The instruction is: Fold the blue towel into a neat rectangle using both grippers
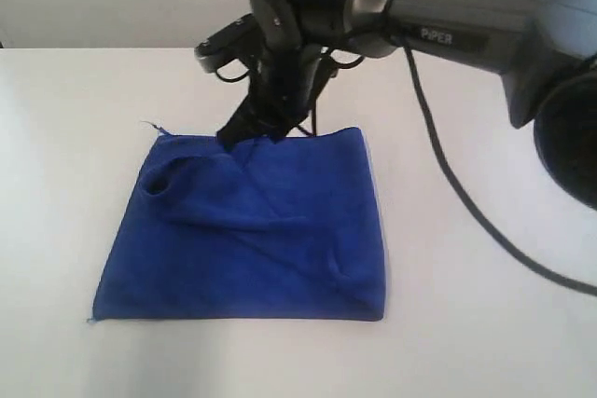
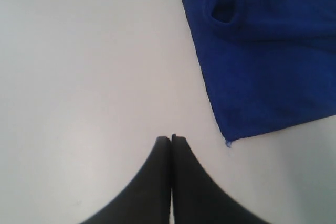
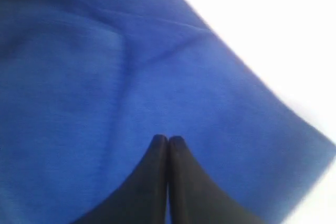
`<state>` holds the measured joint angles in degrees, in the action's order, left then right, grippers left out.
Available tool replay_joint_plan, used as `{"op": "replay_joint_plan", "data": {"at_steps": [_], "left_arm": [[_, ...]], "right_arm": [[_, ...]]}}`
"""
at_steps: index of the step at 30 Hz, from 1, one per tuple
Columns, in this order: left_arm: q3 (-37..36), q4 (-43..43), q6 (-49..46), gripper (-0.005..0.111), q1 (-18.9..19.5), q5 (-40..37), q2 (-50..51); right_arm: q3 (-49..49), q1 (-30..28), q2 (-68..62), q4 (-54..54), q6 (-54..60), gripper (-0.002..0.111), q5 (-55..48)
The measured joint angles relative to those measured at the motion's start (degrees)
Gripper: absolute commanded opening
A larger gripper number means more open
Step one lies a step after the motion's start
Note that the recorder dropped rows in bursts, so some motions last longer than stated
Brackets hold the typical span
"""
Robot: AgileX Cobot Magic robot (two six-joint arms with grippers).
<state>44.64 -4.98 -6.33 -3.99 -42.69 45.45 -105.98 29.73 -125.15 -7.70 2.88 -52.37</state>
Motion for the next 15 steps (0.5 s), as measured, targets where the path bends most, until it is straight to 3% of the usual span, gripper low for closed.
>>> {"op": "replay_joint_plan", "data": {"at_steps": [9, 15], "left_arm": [[0.00, 0.00, 0.00, 0.000, 0.00, 0.00, 0.00], [0.00, 0.00, 0.00, 0.000, 0.00, 0.00, 0.00]], "right_arm": [[6.76, -12.09, -2.48, 1.83, 3.15, 0.000, 13.00], [6.76, -12.61, -6.60, 6.52, 7.73, 0.000, 16.98]]}}
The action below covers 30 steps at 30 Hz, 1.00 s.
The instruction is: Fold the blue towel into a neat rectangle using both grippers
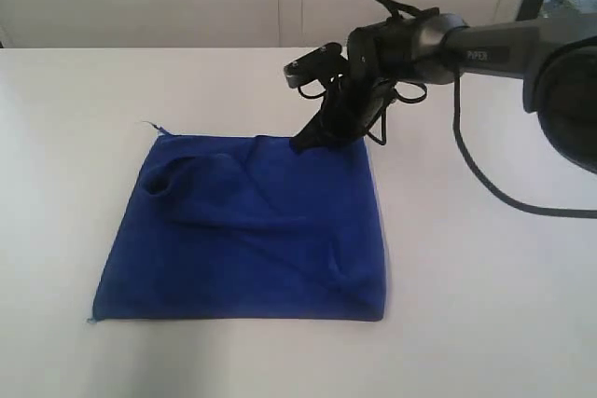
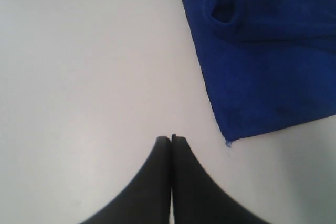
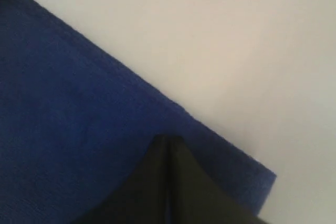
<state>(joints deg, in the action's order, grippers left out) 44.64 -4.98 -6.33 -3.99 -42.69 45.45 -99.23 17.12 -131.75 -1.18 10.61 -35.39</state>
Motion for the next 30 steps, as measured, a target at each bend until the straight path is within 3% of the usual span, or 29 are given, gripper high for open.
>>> {"op": "replay_joint_plan", "data": {"at_steps": [11, 22, 30], "left_arm": [[0.00, 0.00, 0.00, 0.000, 0.00, 0.00, 0.00], [0.00, 0.00, 0.00, 0.000, 0.00, 0.00, 0.00], [0.00, 0.00, 0.00, 0.000, 0.00, 0.00, 0.00]], "right_arm": [[0.00, -6.25, -1.00, -0.08, -5.09, 0.000, 0.58], [-0.48, -10.30, 0.27, -6.48, -14.53, 0.000, -19.58], [12.18, -10.30, 7.36, -8.26, -16.27, 0.000, -20.45]]}}
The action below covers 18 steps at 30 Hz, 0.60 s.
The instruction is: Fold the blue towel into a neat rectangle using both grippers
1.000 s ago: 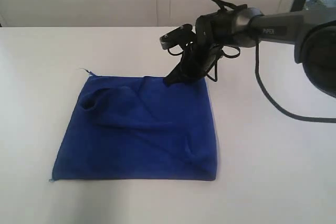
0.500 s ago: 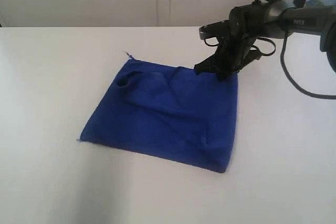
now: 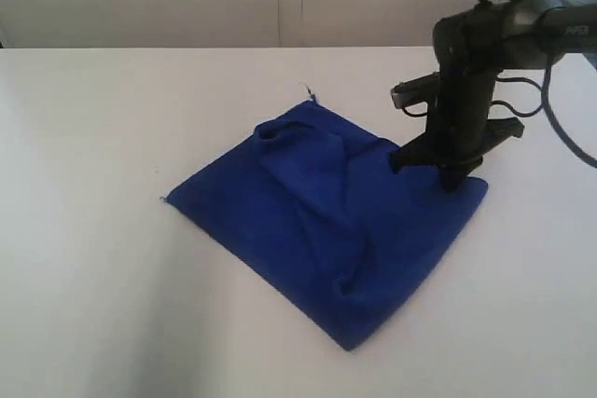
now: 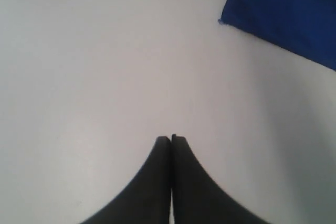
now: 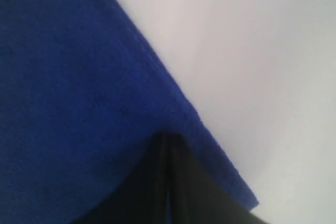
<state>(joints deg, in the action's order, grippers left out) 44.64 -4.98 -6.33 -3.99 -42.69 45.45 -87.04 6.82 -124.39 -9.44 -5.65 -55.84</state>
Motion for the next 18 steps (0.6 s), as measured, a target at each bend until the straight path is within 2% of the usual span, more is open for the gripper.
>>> {"op": "replay_joint_plan", "data": {"at_steps": [9, 18], "left_arm": [[0.00, 0.00, 0.00, 0.000, 0.00, 0.00, 0.00], [0.00, 0.00, 0.00, 0.000, 0.00, 0.00, 0.00]], "right_arm": [[19.91, -0.26, 11.46, 2.56, -0.44, 0.000, 6.24], [34.96, -0.39, 20.94, 5.77, -0.79, 0.000, 12.84]]}}
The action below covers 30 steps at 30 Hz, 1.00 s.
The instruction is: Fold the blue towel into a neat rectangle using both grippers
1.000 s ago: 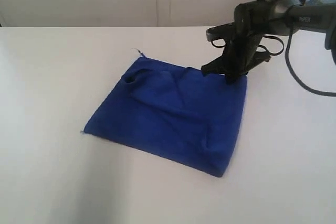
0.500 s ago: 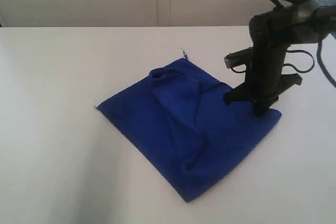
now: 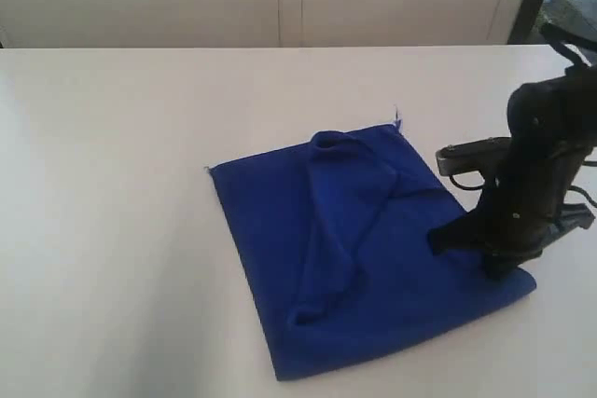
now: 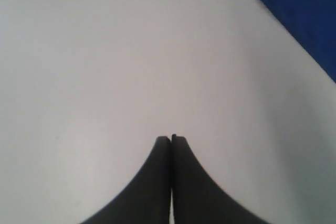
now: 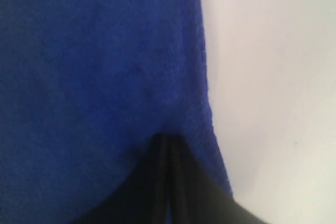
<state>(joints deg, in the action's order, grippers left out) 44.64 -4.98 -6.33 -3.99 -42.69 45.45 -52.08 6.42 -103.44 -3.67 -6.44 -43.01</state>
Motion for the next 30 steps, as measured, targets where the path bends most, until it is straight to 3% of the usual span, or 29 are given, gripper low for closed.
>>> {"op": "replay_joint_plan", "data": {"at_steps": [6, 13, 21, 30], "left_arm": [[0.00, 0.00, 0.00, 0.000, 0.00, 0.00, 0.00], [0.00, 0.00, 0.00, 0.000, 0.00, 0.00, 0.00], [0.00, 0.00, 0.00, 0.000, 0.00, 0.00, 0.00], [0.00, 0.00, 0.00, 0.000, 0.00, 0.00, 0.00]], "right_arm": [[5.39, 0.00, 5.31, 1.89, -0.09, 0.000, 0.02], [1.89, 0.11, 12.62, 4.09, 0.25, 0.000, 3.72], [-11.92, 11.14, 9.77, 5.32, 1.52, 0.000, 5.59], [-34.19, 21.47, -10.71, 9.13, 1.65, 0.000, 5.96]]}}
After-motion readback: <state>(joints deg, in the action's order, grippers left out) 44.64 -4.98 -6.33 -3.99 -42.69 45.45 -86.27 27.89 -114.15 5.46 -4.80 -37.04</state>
